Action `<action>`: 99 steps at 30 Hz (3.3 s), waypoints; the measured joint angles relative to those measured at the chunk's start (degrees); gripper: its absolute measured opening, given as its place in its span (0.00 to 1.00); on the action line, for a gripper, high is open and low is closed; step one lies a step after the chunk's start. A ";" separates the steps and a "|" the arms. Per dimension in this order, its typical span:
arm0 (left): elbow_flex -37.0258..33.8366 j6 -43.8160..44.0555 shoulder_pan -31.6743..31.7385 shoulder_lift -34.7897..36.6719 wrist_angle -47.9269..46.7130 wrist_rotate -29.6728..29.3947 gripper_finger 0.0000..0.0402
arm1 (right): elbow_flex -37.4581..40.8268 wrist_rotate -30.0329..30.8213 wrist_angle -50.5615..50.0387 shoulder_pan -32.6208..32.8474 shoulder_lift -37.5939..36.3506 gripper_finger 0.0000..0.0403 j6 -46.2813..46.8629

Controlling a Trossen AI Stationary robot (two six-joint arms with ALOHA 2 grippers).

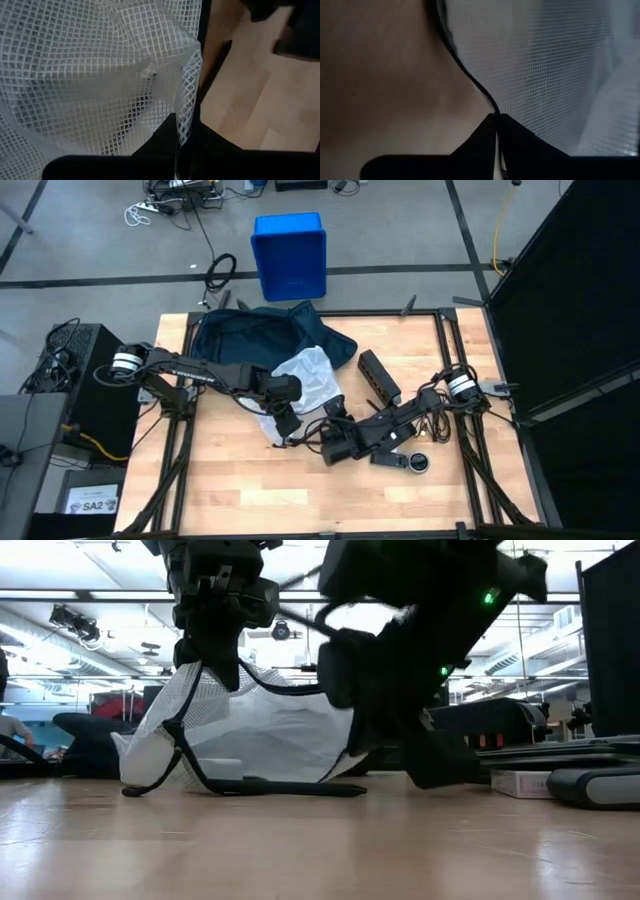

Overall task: Unpack backpack
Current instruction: Put the black pen into the white mesh envelope

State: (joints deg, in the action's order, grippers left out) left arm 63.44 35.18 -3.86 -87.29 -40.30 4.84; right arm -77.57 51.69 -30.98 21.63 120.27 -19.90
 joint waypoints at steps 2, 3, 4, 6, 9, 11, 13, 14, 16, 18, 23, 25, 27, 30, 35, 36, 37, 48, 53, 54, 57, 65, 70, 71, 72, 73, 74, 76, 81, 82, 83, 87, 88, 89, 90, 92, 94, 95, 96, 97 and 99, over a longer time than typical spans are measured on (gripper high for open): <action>0.00 -0.02 0.00 0.00 -0.13 0.00 0.00 | -0.82 0.18 0.21 1.00 -0.40 0.00 0.47; 0.00 -0.09 0.00 0.00 -0.15 0.00 0.00 | -1.37 0.22 0.28 1.48 -0.67 0.00 0.71; 0.00 -0.24 0.00 0.00 -0.15 0.00 0.00 | -1.85 0.17 0.19 2.00 -0.96 0.00 0.76; 0.00 -0.26 0.00 0.00 -0.27 0.06 0.00 | -2.95 0.24 0.45 2.82 -1.80 0.00 0.80; 0.00 -0.26 0.00 0.00 -0.57 0.41 0.00 | -4.06 0.45 0.52 3.52 -3.78 0.00 1.33; 0.00 -0.26 0.00 0.00 -0.59 0.85 0.00 | -4.16 0.53 0.98 3.84 -5.53 0.00 2.22; 0.01 -0.28 0.00 0.00 -0.60 1.58 0.00 | -4.16 0.65 1.03 4.12 -7.42 0.00 2.75; 0.19 -0.29 0.00 0.00 -1.03 1.90 0.00 | -4.16 0.68 1.16 4.19 -8.37 0.00 2.79; 1.31 -0.40 0.00 0.00 -2.64 1.87 0.00 | -4.18 1.05 1.97 4.43 -9.89 0.00 2.79; 2.82 -0.53 0.00 0.00 -4.46 1.30 0.00 | -4.18 1.24 2.28 4.50 -11.08 0.00 2.73; 6.99 -2.11 0.00 0.00 -6.44 0.79 0.00 | -4.18 1.30 3.25 4.84 -13.36 0.00 2.71; 8.02 -2.16 0.00 0.00 -6.36 0.76 0.00 | -4.21 1.23 3.11 4.93 -13.44 0.00 2.71; 8.46 -2.17 0.00 0.00 -6.39 0.51 0.00 | -4.21 0.06 2.90 4.94 -13.45 0.00 2.89; 8.48 -2.17 0.00 0.00 -6.68 0.14 0.00 | -4.20 -8.71 2.44 4.93 -13.48 0.00 3.32; 8.48 -2.08 0.00 0.00 -6.81 -0.26 0.00 | -3.66 -19.88 -0.14 4.85 -13.48 0.01 2.92; 8.48 -2.05 0.00 0.00 -6.84 -0.28 0.00 | -3.62 -20.38 -2.26 4.85 -13.48 0.02 2.77; 8.48 -2.05 0.00 0.00 -6.81 -0.28 0.00 | -3.59 -20.93 -4.23 4.85 -13.48 0.04 2.77; 8.52 -1.99 0.00 0.00 -6.93 -0.42 0.00 | 1.26 -17.48 -11.11 4.67 -7.48 0.50 -0.72; 8.52 -1.95 0.00 0.00 -7.21 -0.05 0.00 | 2.26 -7.20 -11.04 3.94 -3.22 0.64 -10.34; 8.52 -1.90 0.00 0.00 -7.50 0.30 0.00 | 2.22 -5.82 -10.92 3.61 -2.21 0.65 -12.39; 8.52 -1.76 0.00 0.00 -7.67 0.41 0.00 | 2.00 -4.44 -11.76 1.67 0.43 0.65 -16.38; 8.52 -1.75 0.00 0.00 -7.63 0.69 0.00 | 1.66 5.77 -11.08 -1.90 1.71 0.44 -15.91; 8.52 -1.79 0.00 0.00 -7.63 0.85 0.00 | 0.71 4.54 -9.59 -3.20 1.78 0.15 -13.40; 8.52 -1.80 0.00 0.00 -7.65 0.85 0.00 | 0.68 4.48 -9.07 -3.33 1.77 0.09 -12.71; 8.52 -1.81 0.00 0.00 -7.71 0.83 0.00 | 0.52 4.47 -8.84 -3.42 1.77 0.04 -11.95; 8.52 -1.81 0.00 0.00 -7.73 0.85 0.00 | 0.25 4.44 -8.78 -3.44 1.77 0.03 -11.05; 8.52 -1.84 0.00 0.00 -7.73 0.83 0.00 | -0.15 4.24 -8.78 -3.31 1.80 0.02 -9.93; 8.52 -1.86 0.00 0.00 -7.90 0.85 0.00 | -1.32 2.85 -8.52 -2.57 1.71 0.01 -7.83; 8.50 -1.95 0.00 0.00 -8.93 0.85 0.00 | -2.50 -5.20 -5.03 0.42 -2.27 0.00 -2.64; 8.50 -1.95 0.00 0.00 -9.14 0.84 0.00 | -2.56 -5.80 -4.58 0.95 -3.88 0.00 -2.32; 8.50 -1.95 0.00 0.02 -9.19 0.85 0.00 | -2.69 -5.83 -4.29 1.45 -5.33 0.00 -2.16; 8.67 -1.95 0.00 0.31 -9.77 0.85 0.00 | -2.79 -5.84 -4.23 2.80 -10.39 0.00 0.51; 9.22 -1.99 0.00 0.31 -10.56 0.83 0.00 | -2.76 -5.90 -4.46 3.11 -11.65 0.00 1.12; 9.82 -2.07 0.00 0.31 -10.81 0.83 0.00 | -2.77 -5.90 -4.40 3.36 -12.92 0.00 1.61; 10.50 -2.12 0.00 0.31 -10.78 0.83 0.00 | -2.79 -5.84 -4.36 3.54 -14.10 0.00 2.15; 11.95 -2.16 -0.01 0.36 -10.68 0.82 0.00 | -2.81 -5.88 -4.38 3.87 -15.69 0.00 2.84; 13.30 -2.24 0.00 0.37 -10.74 0.81 0.00 | -2.79 -6.40 -4.47 3.91 -16.46 0.00 3.34; 13.89 -2.50 0.00 0.37 -10.70 0.81 0.00 | -2.79 -6.54 -4.47 3.89 -16.74 0.00 3.54; 14.46 -2.94 0.00 0.37 -10.70 0.80 0.00 | -2.79 -6.54 -4.47 3.89 -16.91 0.00 3.62; 15.03 -3.28 0.00 0.37 -10.76 0.79 0.00 | -2.79 -6.54 -4.40 3.91 -16.94 0.00 3.60; 16.08 -3.42 0.00 0.37 -10.76 0.79 0.00 | -2.79 -7.68 -4.24 3.89 -16.90 0.00 3.62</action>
State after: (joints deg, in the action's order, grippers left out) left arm 79.52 31.76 -3.86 -86.91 -51.06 5.63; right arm -80.36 44.01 -35.22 25.52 103.37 -16.27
